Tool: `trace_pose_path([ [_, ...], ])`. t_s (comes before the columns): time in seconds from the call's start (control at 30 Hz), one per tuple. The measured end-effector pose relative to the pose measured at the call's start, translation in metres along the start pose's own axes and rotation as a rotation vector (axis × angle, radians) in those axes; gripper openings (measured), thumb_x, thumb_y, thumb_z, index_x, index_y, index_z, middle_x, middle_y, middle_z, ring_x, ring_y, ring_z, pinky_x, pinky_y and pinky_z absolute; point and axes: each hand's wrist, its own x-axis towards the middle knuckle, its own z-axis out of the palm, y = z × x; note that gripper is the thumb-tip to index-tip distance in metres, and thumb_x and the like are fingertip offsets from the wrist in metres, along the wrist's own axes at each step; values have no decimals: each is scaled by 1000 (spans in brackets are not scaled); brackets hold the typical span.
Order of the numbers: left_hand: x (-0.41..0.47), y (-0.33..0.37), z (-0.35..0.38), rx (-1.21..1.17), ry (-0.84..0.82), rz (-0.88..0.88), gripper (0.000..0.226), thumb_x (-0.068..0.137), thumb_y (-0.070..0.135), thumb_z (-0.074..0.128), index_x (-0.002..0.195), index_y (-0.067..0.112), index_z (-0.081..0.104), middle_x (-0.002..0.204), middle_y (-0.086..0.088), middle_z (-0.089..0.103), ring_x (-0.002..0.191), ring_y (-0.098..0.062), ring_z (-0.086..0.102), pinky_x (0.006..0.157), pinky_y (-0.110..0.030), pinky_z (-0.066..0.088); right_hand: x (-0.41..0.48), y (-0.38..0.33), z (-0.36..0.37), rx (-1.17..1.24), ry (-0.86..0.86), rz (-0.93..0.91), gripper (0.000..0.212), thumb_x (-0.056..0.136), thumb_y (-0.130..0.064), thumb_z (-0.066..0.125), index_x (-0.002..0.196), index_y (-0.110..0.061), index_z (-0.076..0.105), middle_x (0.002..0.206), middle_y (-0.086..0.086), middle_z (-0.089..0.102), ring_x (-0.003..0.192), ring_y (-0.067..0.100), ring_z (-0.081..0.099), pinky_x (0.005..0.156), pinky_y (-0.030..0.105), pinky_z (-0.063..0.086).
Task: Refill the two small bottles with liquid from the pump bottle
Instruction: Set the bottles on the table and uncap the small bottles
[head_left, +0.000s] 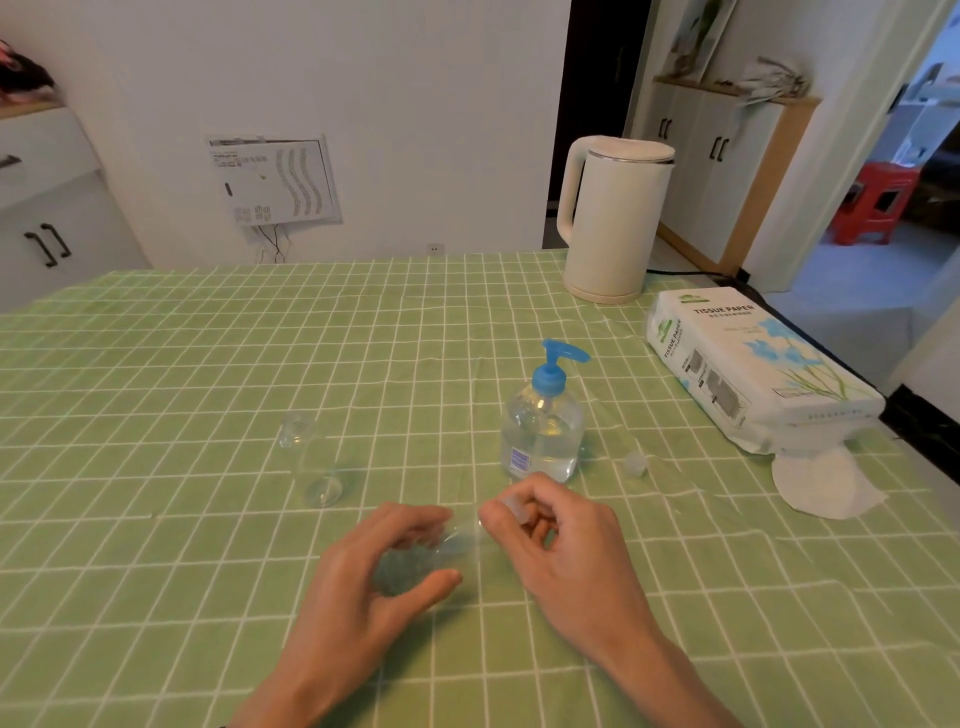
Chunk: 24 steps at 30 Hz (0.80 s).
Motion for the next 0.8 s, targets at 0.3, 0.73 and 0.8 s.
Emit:
trace_pose_path([
  [0.3, -9, -7, -9, -205, -178, -162, 46, 78, 53, 81, 123, 45, 73, 120, 15, 79, 115, -6, 73, 103, -25, 56, -12, 2, -16, 11, -208, -34, 17, 98, -48, 67, 112, -42, 75, 92, -13, 69, 75, 13, 61, 65, 26, 51],
  [0.73, -6, -7, -9, -211, -162, -136, 50, 81, 65, 77, 127, 47, 70, 121, 16, 77, 117, -6, 72, 103, -21, 54, -8, 11, -27, -12, -170, 23, 49, 100, -20, 79, 136, -46, 61, 119, -24, 66, 79, 7, 66, 62, 25, 53],
  [0.8, -6, -6, -10, -223, -148, -136, 50, 80, 65, 77, 126, 46, 71, 120, 15, 78, 117, -7, 72, 104, -23, 54, -8, 14, -29, -9, -160, 23, 54, 100, -11, 75, 136, -48, 61, 120, -22, 67, 78, 10, 66, 61, 29, 54],
])
